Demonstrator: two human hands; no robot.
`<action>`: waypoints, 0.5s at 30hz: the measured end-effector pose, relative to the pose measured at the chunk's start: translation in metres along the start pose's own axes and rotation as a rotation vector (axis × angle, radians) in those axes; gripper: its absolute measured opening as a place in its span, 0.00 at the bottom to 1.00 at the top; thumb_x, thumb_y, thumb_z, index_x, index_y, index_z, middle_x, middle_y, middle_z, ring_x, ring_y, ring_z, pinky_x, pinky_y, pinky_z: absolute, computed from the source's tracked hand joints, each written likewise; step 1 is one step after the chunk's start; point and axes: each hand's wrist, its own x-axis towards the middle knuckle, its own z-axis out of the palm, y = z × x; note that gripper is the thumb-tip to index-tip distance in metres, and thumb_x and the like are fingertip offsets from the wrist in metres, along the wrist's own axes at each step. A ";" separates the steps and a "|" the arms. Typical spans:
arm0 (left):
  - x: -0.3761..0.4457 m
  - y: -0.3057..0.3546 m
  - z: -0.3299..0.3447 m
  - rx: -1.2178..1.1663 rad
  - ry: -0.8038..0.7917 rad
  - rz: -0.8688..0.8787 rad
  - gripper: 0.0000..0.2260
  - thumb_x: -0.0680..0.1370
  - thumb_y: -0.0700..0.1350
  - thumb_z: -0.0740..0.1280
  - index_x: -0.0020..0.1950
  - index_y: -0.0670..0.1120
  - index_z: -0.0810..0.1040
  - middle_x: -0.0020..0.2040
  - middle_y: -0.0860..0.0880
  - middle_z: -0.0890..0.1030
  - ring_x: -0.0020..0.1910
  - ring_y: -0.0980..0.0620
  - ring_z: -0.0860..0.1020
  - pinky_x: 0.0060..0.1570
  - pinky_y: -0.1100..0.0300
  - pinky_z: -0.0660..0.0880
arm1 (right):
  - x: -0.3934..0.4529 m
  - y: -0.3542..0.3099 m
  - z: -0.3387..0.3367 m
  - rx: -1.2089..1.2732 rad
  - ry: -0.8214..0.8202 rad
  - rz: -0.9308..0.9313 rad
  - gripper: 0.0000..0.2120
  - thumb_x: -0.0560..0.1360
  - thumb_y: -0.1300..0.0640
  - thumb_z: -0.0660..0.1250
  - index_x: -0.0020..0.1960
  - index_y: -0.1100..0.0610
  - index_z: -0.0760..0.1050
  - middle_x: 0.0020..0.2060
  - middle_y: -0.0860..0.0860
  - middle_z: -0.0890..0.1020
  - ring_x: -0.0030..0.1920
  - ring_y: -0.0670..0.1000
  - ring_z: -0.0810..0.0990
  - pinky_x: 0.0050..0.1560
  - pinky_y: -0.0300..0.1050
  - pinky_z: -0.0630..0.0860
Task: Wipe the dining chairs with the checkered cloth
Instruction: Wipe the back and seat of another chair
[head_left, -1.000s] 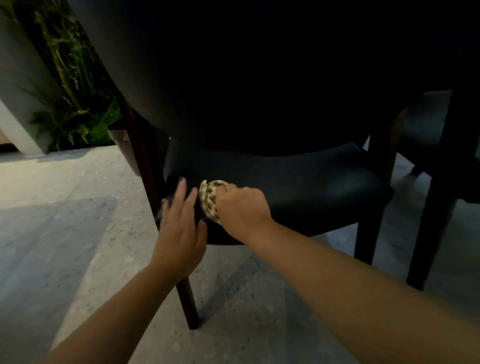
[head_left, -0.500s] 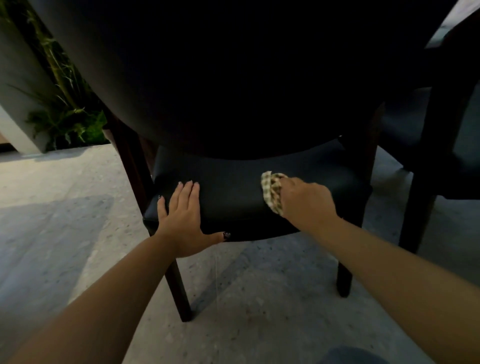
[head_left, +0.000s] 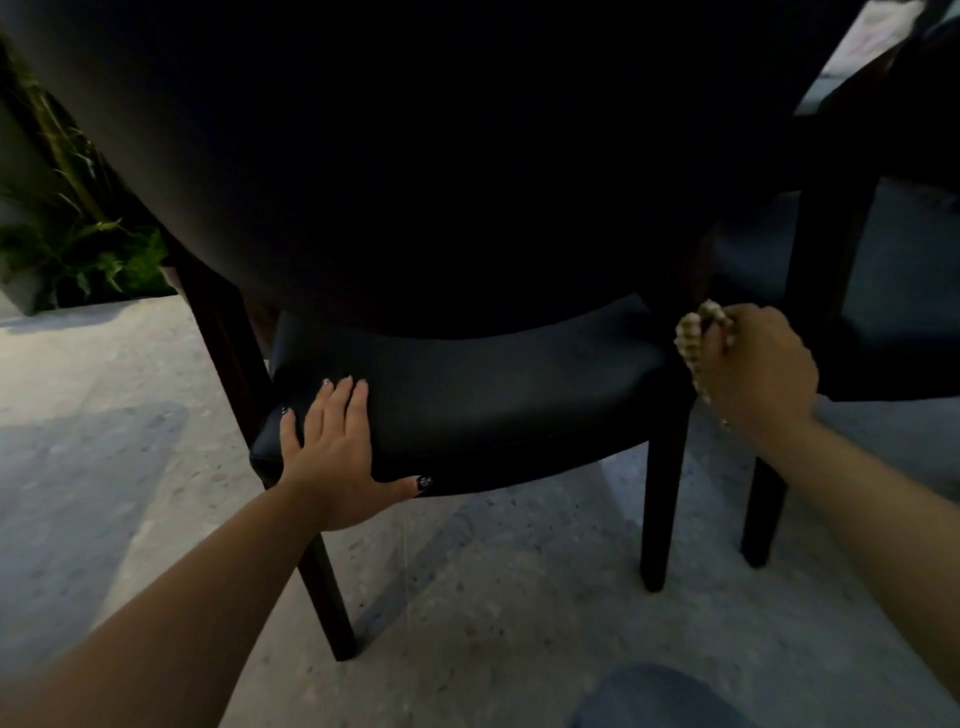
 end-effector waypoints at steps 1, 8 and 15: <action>0.000 0.000 -0.001 -0.004 0.000 -0.001 0.58 0.61 0.78 0.59 0.78 0.49 0.36 0.79 0.50 0.39 0.77 0.48 0.36 0.73 0.40 0.36 | -0.001 -0.003 0.005 0.015 -0.026 0.021 0.11 0.78 0.53 0.60 0.47 0.61 0.75 0.44 0.59 0.77 0.38 0.60 0.75 0.37 0.45 0.64; 0.002 0.002 0.000 -0.013 0.001 -0.009 0.59 0.61 0.78 0.62 0.77 0.50 0.36 0.79 0.51 0.38 0.77 0.48 0.36 0.73 0.41 0.35 | -0.030 -0.027 0.047 0.259 -0.141 -0.015 0.10 0.73 0.53 0.69 0.50 0.59 0.80 0.54 0.57 0.77 0.57 0.58 0.74 0.60 0.51 0.71; 0.002 -0.001 0.005 -0.016 0.037 0.008 0.59 0.58 0.80 0.56 0.77 0.51 0.36 0.78 0.51 0.39 0.77 0.48 0.36 0.70 0.42 0.32 | -0.034 -0.016 0.050 0.424 -0.279 -0.153 0.19 0.78 0.63 0.62 0.69 0.62 0.70 0.67 0.57 0.73 0.69 0.54 0.69 0.72 0.47 0.61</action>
